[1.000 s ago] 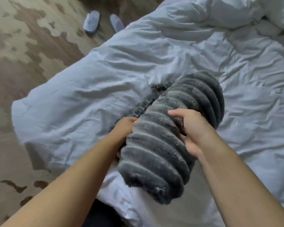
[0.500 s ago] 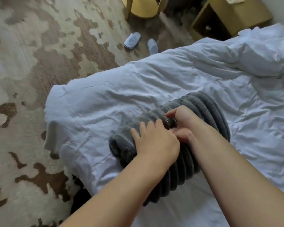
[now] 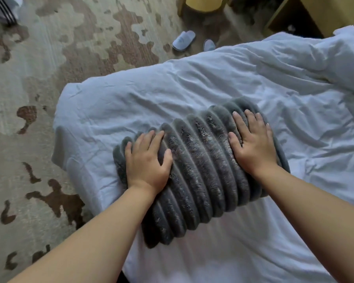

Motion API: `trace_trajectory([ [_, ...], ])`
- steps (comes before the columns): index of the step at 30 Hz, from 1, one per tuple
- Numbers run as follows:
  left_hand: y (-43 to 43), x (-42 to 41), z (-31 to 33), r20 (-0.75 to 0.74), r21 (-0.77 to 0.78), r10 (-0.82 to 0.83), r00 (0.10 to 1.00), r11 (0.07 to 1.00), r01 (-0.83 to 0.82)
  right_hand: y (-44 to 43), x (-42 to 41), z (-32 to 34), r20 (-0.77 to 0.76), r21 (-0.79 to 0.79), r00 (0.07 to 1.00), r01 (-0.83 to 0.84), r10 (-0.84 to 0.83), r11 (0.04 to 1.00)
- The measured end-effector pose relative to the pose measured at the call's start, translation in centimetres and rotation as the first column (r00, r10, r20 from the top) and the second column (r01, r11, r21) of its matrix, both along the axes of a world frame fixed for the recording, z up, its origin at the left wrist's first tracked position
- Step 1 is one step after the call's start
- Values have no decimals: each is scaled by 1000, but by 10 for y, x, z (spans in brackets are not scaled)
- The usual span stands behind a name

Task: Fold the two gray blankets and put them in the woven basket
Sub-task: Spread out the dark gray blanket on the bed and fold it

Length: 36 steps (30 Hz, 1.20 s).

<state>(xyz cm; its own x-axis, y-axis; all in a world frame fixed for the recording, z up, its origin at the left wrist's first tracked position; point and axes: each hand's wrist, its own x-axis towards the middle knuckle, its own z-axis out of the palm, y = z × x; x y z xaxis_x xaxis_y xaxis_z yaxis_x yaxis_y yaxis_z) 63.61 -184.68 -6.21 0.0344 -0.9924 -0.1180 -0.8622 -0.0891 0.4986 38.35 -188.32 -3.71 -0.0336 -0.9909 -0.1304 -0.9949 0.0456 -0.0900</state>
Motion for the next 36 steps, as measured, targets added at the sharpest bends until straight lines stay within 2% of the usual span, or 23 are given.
trace_trajectory([
  [4, -6, -14, -46, -79, -113, 53, 995, 992, -62, -5, -7, -57, 140, -193, 990, 36, -9, 981],
  [8, -10, -25, -111, -97, -285, 43, 994, 956, -70, -9, -27, -127, 214, -431, 972, 1, 101, 902],
  [12, -18, -36, -165, -85, -393, 20, 996, 918, -52, -22, -39, -190, 271, -499, 949, -6, 163, 866],
  [25, -19, -34, -163, -50, -413, 42, 998, 909, -59, -26, -30, -173, 283, -482, 951, 27, 126, 876],
  [32, -20, -33, -165, -55, -438, 24, 998, 898, -45, -25, -30, -171, 238, -493, 963, 12, 122, 870],
  [36, -19, -30, -136, -37, -349, 40, 999, 936, -50, -23, -24, -148, 228, -398, 972, 49, 48, 916],
])
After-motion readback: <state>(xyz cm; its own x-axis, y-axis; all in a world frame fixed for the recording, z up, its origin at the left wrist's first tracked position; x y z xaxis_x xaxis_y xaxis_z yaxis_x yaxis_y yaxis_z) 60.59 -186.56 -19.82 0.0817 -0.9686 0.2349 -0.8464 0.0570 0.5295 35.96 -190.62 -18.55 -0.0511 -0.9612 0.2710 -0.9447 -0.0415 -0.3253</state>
